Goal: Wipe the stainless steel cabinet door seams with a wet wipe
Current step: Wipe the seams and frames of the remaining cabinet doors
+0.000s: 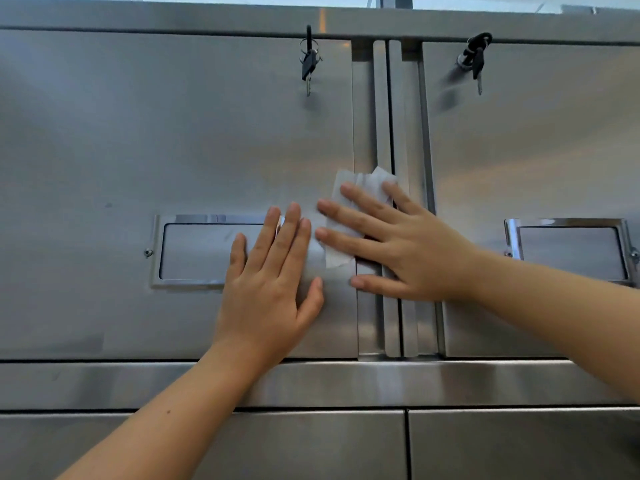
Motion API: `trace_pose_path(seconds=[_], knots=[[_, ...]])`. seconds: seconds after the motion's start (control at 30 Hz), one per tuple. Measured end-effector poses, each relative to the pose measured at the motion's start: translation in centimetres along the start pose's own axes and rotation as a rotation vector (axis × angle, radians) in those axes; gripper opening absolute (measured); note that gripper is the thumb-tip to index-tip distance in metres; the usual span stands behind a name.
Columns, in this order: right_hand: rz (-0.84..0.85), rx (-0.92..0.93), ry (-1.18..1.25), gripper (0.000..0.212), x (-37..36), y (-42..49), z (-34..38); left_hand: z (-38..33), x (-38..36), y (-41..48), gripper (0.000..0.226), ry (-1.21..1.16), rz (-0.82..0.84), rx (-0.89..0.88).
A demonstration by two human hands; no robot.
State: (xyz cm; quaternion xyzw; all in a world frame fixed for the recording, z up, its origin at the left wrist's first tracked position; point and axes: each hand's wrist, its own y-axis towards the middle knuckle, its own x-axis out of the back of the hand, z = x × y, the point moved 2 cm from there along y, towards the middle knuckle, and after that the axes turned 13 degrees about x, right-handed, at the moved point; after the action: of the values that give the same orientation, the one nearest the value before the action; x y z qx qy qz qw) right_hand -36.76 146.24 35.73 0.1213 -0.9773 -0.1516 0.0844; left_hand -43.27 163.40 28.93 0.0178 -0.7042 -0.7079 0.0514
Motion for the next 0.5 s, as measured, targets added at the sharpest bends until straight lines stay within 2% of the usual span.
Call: trace_pose_path(seconds=[0.1,0.3,0.5], knots=[[0.011,0.015,0.014,0.061,0.0,-0.3,0.3,0.1,-0.1,0.0,0.064,-0.003,0.002,-0.001],[0.027,-0.142,0.019,0.063,0.5,1.4,-2.5,0.0,-0.1,0.0,0.064,0.004,-0.004,-0.003],[0.004,-0.199,0.034,0.064,0.5,2.2,-3.8,0.1,0.0,-0.1,0.063,-0.009,-0.015,-0.005]])
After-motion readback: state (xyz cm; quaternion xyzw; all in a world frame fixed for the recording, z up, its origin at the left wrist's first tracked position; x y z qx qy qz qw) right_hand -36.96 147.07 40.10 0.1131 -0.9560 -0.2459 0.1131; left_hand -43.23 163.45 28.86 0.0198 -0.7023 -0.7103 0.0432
